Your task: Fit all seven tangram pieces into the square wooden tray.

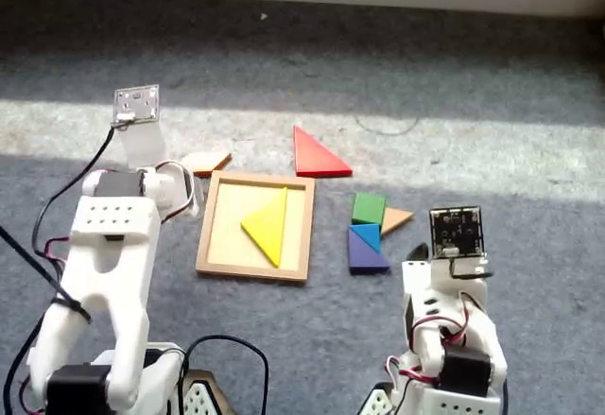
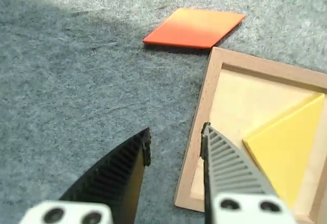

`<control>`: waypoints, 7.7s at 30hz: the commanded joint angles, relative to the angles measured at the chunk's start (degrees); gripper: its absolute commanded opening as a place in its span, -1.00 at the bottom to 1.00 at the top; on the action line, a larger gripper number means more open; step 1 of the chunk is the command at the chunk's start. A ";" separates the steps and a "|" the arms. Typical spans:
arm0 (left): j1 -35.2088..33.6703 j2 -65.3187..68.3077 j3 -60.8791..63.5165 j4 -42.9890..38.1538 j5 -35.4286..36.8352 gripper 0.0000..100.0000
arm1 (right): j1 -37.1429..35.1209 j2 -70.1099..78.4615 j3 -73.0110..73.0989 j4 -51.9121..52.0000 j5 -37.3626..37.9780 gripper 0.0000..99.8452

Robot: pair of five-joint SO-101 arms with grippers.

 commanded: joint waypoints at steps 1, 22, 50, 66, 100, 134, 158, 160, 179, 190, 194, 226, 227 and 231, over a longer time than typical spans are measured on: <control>-0.92 -5.14 3.38 -6.42 -0.44 -0.64 | -2.86 4.97 -9.36 -1.19 0.62 -0.77; -10.24 -6.99 4.44 -7.74 3.25 -0.64 | -27.91 85.67 -63.16 -1.71 -2.81 -0.43; -10.24 -7.25 4.44 -7.56 3.08 -0.64 | -32.57 139.65 -110.90 -1.27 -2.73 -0.42; -10.24 -6.99 4.44 -7.56 2.99 -0.64 | -28.70 151.08 -120.92 5.23 -0.26 -0.42; -10.15 -6.81 4.44 -7.91 2.90 -0.64 | -15.69 146.59 -129.36 35.03 9.14 -0.60; -10.07 -6.81 4.44 -7.91 2.90 -0.64 | -19.38 116.09 -64.31 -3.38 4.04 -0.38; -9.98 -6.81 4.44 -7.91 2.90 -0.64 | -19.47 124.79 -72.48 -3.65 4.04 -0.62; -9.98 -6.81 4.44 -7.91 2.90 -0.64 | -19.47 125.58 -72.48 -3.65 4.04 -0.62; -9.98 -6.81 4.44 -7.91 2.90 -0.64 | -21.76 128.22 -88.66 7.69 3.96 -0.40; -9.89 -6.81 4.44 -7.91 2.90 -0.64 | -22.02 132.88 -82.95 -0.48 8.62 -0.40; -9.89 -6.81 4.44 -7.91 2.90 -0.64 | -21.41 134.64 -84.44 0.04 8.70 -0.50; -9.98 -6.81 4.44 -7.91 2.90 -0.64 | -18.68 112.75 -79.25 0.40 8.35 -0.99; -9.98 -6.81 4.44 -7.91 2.90 -0.64 | -19.38 110.29 -77.85 0.40 8.35 -0.99; -9.98 -6.81 4.44 -7.91 2.90 -0.64 | -24.66 102.29 -73.10 0.40 8.79 -0.99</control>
